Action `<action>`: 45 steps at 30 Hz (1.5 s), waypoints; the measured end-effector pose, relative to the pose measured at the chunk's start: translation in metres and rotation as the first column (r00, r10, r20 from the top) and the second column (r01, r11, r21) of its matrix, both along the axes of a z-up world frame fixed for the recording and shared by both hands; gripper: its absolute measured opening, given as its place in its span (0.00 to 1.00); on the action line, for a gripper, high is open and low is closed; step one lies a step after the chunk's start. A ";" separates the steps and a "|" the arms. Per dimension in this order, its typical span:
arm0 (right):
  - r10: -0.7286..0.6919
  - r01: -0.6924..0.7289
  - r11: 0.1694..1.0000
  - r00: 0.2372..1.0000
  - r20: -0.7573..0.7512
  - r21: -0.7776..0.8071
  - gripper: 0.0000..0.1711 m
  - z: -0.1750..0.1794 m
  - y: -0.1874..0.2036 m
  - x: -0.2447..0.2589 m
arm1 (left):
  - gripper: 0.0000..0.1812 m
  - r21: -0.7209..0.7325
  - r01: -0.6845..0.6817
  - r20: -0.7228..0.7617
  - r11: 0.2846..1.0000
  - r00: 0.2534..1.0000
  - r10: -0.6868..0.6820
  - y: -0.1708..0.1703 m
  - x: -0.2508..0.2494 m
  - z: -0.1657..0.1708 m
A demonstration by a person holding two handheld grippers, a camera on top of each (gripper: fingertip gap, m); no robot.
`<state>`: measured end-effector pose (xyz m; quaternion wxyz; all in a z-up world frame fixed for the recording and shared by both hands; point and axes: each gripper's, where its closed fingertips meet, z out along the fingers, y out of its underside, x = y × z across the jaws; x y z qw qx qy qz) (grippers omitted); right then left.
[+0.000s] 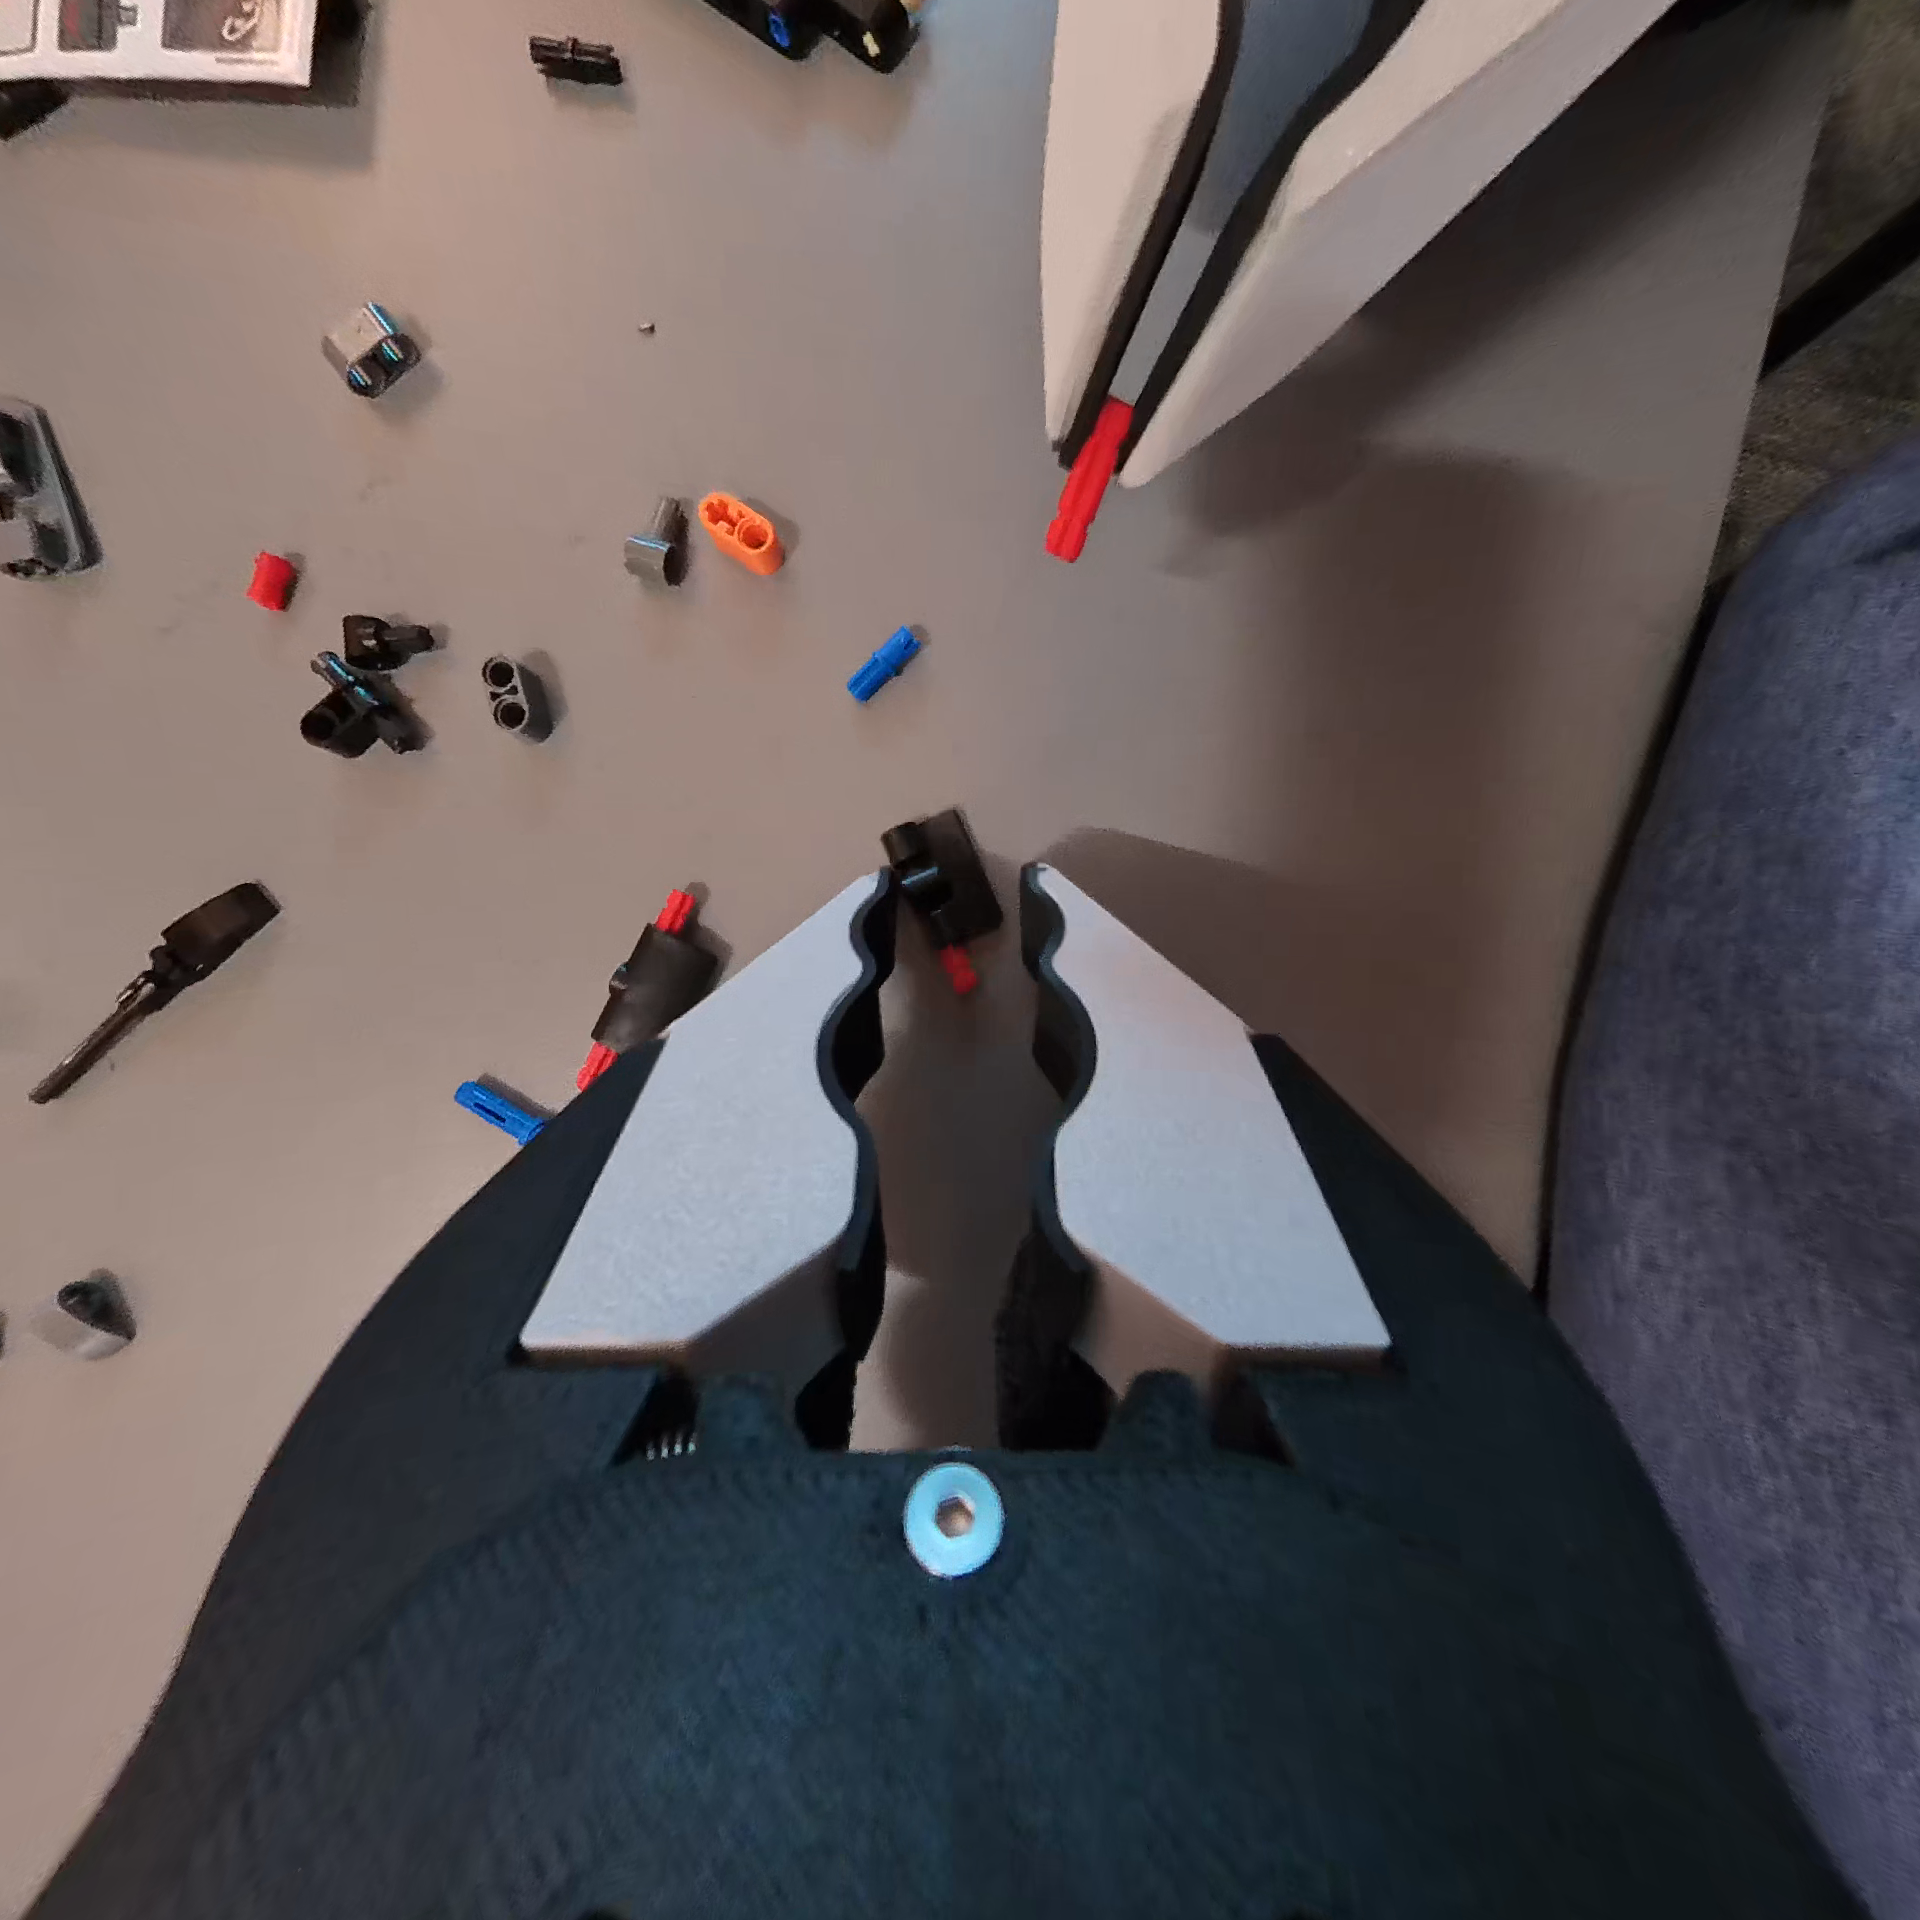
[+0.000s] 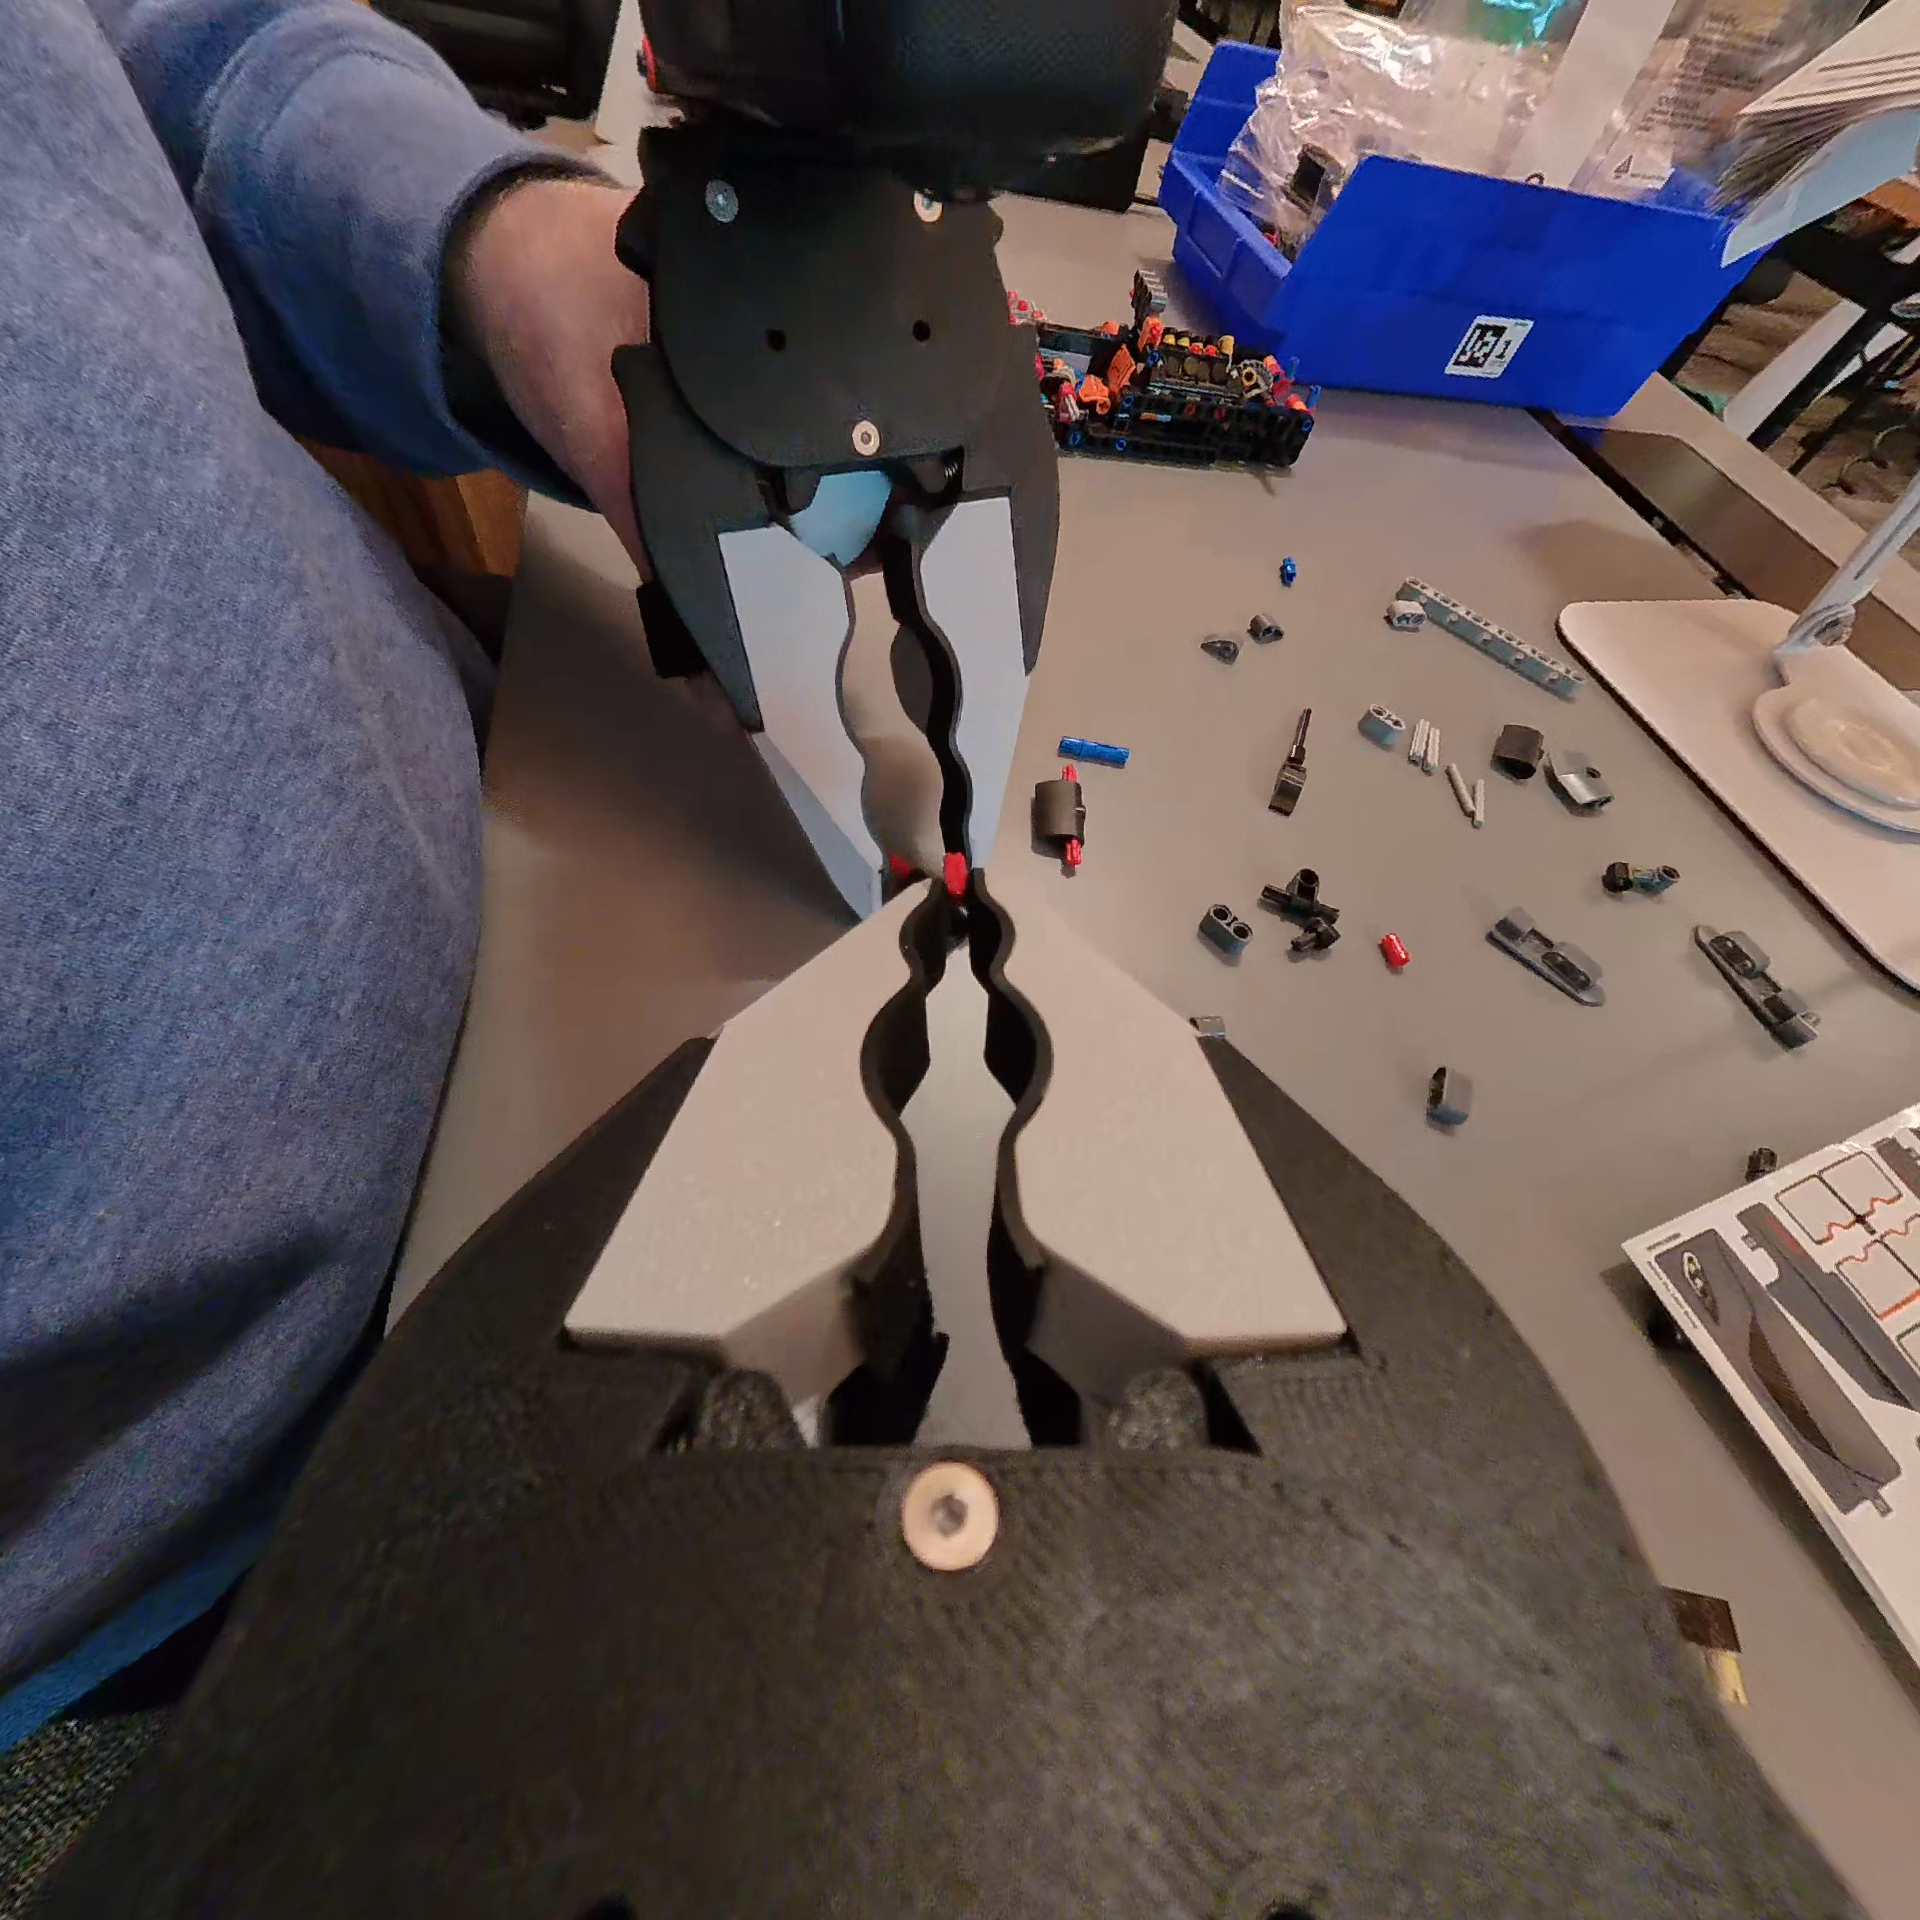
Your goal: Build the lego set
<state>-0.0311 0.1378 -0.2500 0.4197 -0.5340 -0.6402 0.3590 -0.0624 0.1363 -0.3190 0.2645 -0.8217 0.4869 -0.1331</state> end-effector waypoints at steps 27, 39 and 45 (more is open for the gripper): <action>0.149 -0.144 0.983 0.988 0.030 -0.114 0.01 -0.001 -0.022 -0.019 | 0.07 0.292 0.067 0.330 0.954 0.929 -0.167 -0.030 0.005 0.052; 0.177 -0.170 0.975 0.984 0.038 -0.146 0.00 -0.006 -0.026 -0.020 | 0.07 0.336 0.099 0.293 0.937 0.934 -0.204 -0.032 0.007 0.053; 0.151 -0.129 0.968 0.984 0.092 -0.216 0.00 -0.012 -0.025 -0.020 | 0.07 0.400 0.136 0.153 0.906 0.965 -0.212 -0.031 0.007 0.047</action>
